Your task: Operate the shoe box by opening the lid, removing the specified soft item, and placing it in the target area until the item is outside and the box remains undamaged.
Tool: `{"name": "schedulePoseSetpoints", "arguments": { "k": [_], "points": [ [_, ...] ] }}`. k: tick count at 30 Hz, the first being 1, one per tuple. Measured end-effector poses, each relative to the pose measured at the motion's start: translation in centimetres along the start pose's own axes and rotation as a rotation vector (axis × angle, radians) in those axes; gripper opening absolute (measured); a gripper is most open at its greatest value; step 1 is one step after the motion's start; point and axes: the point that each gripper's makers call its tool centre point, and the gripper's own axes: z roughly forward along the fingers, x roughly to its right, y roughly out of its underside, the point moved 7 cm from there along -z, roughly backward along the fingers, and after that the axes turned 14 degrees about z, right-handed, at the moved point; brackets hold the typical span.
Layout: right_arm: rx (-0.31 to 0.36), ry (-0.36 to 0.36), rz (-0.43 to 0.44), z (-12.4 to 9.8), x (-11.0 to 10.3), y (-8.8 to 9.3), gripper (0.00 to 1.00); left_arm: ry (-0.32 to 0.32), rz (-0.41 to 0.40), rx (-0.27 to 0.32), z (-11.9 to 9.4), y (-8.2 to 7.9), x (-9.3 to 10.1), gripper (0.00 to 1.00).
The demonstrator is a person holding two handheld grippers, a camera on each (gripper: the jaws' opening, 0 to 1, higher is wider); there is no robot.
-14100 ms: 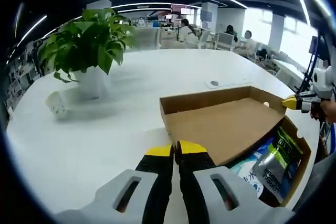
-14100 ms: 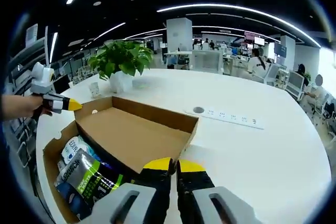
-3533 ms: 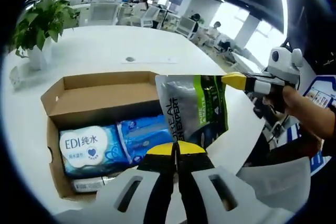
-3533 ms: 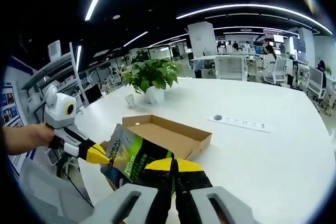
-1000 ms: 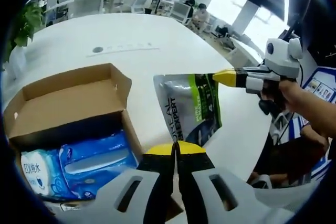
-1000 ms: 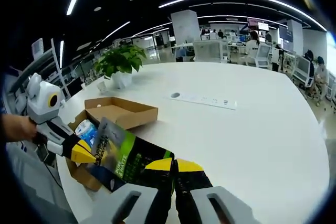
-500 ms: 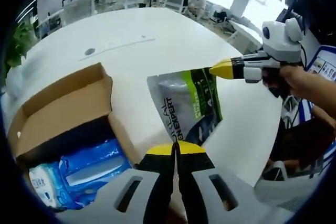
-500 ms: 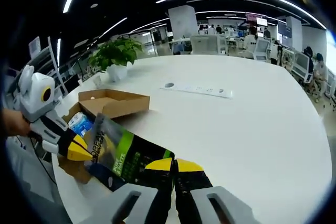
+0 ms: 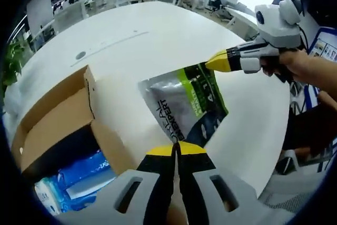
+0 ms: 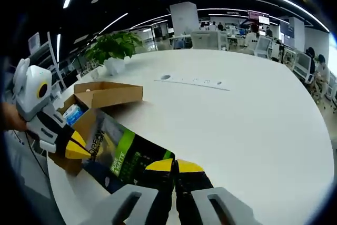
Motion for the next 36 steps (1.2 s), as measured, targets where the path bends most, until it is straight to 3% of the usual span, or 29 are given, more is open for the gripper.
{"name": "schedulePoseSetpoints", "arguments": {
  "k": [8, 29, 32, 36],
  "points": [
    [0.002, 0.014, 0.009, 1.1, 0.6, 0.5, 0.00, 0.004, 0.002, -0.014, 0.9, 0.0, 0.0, 0.00],
    [-0.016, 0.027, 0.040, 2.9, 1.6, 2.1, 0.00, -0.014, 0.126, -0.105, 3.6, 1.0, 0.4, 0.01],
    [-0.018, 0.025, 0.039, 3.1, 1.5, 2.3, 0.00, -0.042, 0.224, -0.124, 3.7, 1.1, 0.4, 0.01],
    [-0.017, 0.032, 0.037, 3.3, 1.7, 2.3, 0.00, -0.052, 0.271, -0.132, 4.0, 1.1, 0.7, 0.01]
  ]
}}
